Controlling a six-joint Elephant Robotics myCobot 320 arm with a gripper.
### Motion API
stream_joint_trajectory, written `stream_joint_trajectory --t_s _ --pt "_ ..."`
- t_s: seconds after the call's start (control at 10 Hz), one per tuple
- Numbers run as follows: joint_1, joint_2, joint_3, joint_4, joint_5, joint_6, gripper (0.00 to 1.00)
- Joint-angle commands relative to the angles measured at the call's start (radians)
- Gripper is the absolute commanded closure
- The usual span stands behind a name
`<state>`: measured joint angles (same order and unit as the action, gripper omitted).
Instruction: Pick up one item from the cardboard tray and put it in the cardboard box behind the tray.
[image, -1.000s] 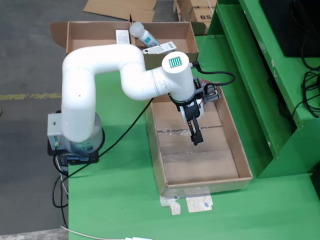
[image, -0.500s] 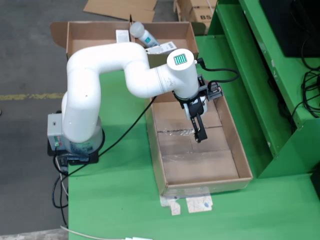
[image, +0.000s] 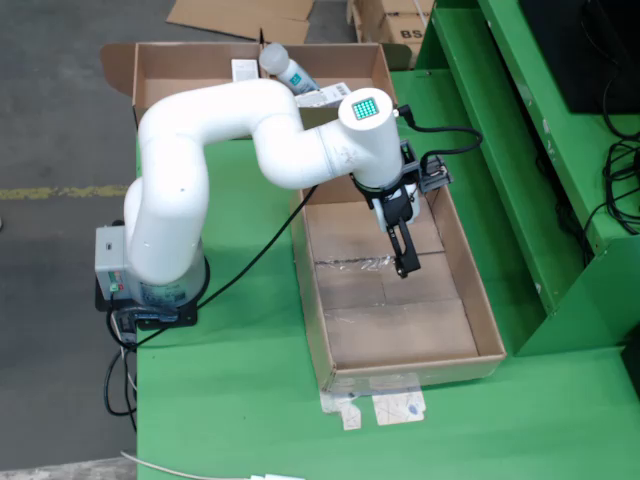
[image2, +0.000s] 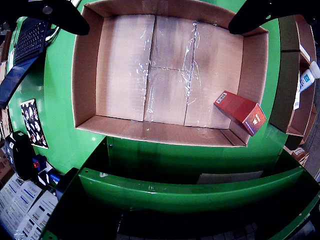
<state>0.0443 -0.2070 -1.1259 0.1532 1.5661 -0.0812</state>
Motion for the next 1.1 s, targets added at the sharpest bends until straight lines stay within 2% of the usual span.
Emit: stream_joint_trajectory --t_s 0.0,0.3,0.5,0.8,1.0 --pt "0.013 -0.014 0.103 -0.032 -0.002 -0.001 0.00" --pt "0.014 -0.006 0.082 -0.003 0.000 0.004 0.00" --pt "0.024 -0.021 0.126 -0.049 -0.025 0.018 0.00" --pt "0.033 0.004 0.094 -0.041 -0.040 0.034 0.00" --pt "0.046 0.064 0.002 -0.005 -0.041 0.047 0.00"
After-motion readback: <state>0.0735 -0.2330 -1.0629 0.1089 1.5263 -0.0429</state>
